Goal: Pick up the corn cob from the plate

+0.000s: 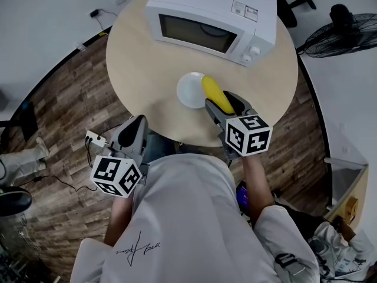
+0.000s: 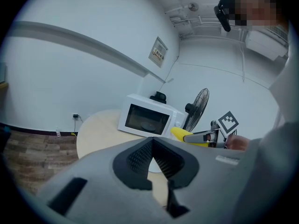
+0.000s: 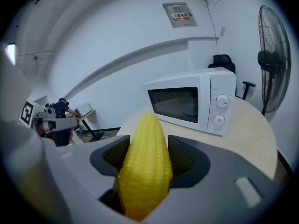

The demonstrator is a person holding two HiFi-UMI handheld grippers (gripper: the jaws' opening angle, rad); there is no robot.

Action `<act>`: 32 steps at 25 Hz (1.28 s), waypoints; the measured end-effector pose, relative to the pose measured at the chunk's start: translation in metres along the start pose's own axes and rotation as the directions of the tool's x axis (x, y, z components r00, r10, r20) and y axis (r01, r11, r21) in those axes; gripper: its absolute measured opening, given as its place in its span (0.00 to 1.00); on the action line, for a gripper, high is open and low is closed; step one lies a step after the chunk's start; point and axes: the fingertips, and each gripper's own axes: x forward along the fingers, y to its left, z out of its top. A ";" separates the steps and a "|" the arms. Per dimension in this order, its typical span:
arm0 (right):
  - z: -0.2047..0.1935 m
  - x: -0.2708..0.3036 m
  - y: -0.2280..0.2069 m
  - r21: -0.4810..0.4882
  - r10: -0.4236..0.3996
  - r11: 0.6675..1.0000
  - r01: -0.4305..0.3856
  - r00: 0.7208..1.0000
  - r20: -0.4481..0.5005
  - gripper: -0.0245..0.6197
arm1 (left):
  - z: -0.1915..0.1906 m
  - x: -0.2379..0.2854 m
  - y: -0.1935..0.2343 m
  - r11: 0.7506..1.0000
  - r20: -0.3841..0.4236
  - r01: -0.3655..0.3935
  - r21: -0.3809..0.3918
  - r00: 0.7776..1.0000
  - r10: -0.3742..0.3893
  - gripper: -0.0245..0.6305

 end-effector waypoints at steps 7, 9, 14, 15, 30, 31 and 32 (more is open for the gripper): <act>0.007 -0.009 0.006 0.000 0.008 1.000 -0.008 0.999 0.033 0.46 | -0.001 0.003 0.003 1.000 -0.003 0.006 -0.013 1.000 -0.006 0.02; 0.008 -0.014 0.008 -0.003 0.013 1.000 -0.013 0.999 0.038 0.46 | -0.002 0.002 0.001 1.000 -0.003 0.006 -0.008 1.000 -0.006 0.02; 0.012 -0.023 0.012 -0.008 0.027 1.000 -0.026 0.998 0.059 0.46 | -0.003 0.003 -0.004 1.000 -0.005 0.015 -0.002 1.000 -0.015 0.02; 0.013 -0.024 0.012 -0.009 0.029 1.000 -0.029 0.998 0.062 0.46 | -0.003 0.004 -0.005 1.000 -0.003 0.015 -0.003 1.000 -0.015 0.02; 0.024 -0.037 0.004 -0.031 0.081 0.996 -0.078 0.991 0.108 0.45 | -0.001 0.012 -0.010 1.000 0.002 0.006 -0.029 1.000 -0.006 0.02; 0.025 -0.038 0.004 -0.030 0.085 0.996 -0.083 0.990 0.111 0.45 | 0.000 0.013 -0.010 1.000 0.001 0.005 -0.029 1.000 -0.005 0.02; 0.026 -0.039 0.003 -0.032 0.089 0.996 -0.086 0.990 0.113 0.45 | 0.000 0.013 -0.010 1.000 0.000 0.004 -0.028 1.000 -0.004 0.02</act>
